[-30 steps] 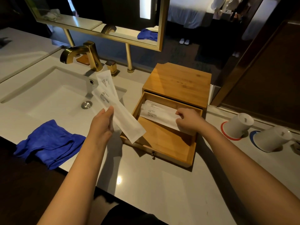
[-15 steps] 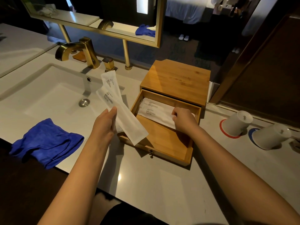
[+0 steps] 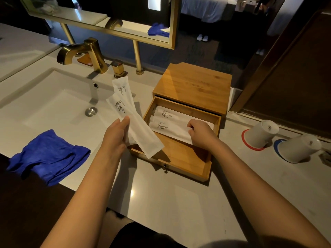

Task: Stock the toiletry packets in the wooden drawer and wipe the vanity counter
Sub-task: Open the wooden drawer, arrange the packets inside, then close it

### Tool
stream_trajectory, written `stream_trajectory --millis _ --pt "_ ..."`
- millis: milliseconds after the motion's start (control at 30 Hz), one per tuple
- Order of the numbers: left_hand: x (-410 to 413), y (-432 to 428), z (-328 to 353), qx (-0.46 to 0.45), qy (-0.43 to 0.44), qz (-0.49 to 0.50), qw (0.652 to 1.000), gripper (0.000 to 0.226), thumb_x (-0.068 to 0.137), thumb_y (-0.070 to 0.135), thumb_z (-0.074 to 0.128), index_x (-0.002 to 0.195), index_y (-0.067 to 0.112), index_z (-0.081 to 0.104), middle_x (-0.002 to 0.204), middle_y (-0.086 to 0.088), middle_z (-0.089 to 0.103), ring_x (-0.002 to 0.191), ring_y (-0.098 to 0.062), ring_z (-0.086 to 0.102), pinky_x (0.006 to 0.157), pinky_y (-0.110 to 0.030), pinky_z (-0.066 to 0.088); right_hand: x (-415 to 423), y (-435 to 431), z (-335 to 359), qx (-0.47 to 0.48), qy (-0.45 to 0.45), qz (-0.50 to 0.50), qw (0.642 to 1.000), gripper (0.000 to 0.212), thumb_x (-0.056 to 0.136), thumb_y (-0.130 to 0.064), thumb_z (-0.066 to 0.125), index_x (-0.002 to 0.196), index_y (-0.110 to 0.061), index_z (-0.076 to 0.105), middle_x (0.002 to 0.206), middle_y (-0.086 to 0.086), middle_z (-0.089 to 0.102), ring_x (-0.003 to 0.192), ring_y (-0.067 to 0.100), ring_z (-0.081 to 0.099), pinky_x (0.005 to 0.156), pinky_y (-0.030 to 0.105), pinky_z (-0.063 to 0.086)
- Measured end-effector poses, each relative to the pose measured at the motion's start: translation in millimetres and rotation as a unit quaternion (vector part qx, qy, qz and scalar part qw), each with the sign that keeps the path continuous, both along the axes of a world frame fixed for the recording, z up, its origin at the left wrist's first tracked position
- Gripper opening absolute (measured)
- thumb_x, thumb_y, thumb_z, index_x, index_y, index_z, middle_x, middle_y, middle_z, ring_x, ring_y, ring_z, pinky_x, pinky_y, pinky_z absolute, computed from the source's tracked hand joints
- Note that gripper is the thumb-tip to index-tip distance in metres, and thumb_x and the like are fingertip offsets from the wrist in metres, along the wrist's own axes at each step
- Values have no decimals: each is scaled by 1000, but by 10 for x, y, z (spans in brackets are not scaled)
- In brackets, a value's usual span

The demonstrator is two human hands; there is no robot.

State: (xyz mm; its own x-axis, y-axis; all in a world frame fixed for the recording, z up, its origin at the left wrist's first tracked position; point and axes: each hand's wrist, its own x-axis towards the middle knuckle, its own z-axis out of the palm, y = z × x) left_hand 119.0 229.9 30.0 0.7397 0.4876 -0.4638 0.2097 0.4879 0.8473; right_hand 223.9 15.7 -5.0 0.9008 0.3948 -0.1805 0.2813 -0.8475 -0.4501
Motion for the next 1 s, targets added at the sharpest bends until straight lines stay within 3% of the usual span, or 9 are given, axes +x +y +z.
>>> stream_trajectory --millis 100,267,467,567,700,833,1000 --pt "-1 -1 -12 13 7 -5 1000 11 93 20 53 100 26 57 103 -1 65 101 -22 62 92 -52 50 14 24 -93 -9 -1 -32 999 22 94 -9 46 113 -9 57 111 13 60 98 25 55 81 34 49" --pt "5 -9 -16 21 13 -5 1000 11 93 20 53 90 30 57 100 -1 64 98 -21 62 91 -52 51 -9 74 -174 -23 -33 -80 996 17 92 -8 47 105 -9 60 106 13 61 98 26 54 82 40 51" --pt "12 -20 -24 23 13 2 1000 9 92 20 53 98 27 56 98 0 64 93 -19 62 87 -49 52 -74 123 -262 -65 -123 -97 986 18 91 -8 52 108 -10 59 115 10 57 110 27 47 91 37 39" --pt "12 -25 -25 27 16 4 1000 13 92 21 53 104 26 54 99 0 64 93 -19 62 85 -48 53 -106 128 -280 -66 -172 -91 979 22 89 -6 55 110 -11 56 117 10 55 110 26 44 88 36 39" --pt "11 -20 -29 29 16 2 999 17 92 21 54 108 25 54 102 0 64 95 -19 62 85 -48 53 -241 119 -196 -16 -195 -13 981 30 92 -8 51 122 -12 50 122 11 50 112 26 44 87 34 43" --pt "29 -31 -33 33 16 2 999 14 92 20 53 105 25 54 98 1 64 91 -18 62 82 -46 53 -368 107 -128 12 -134 140 981 34 94 -16 50 128 -19 50 132 6 44 120 23 39 96 31 39" --pt "27 -17 -45 32 19 0 999 11 93 20 53 102 25 55 100 -1 65 93 -18 63 83 -46 52 -329 143 -181 29 -127 91 987 25 90 -7 56 113 -15 60 123 6 50 110 21 45 88 25 42"
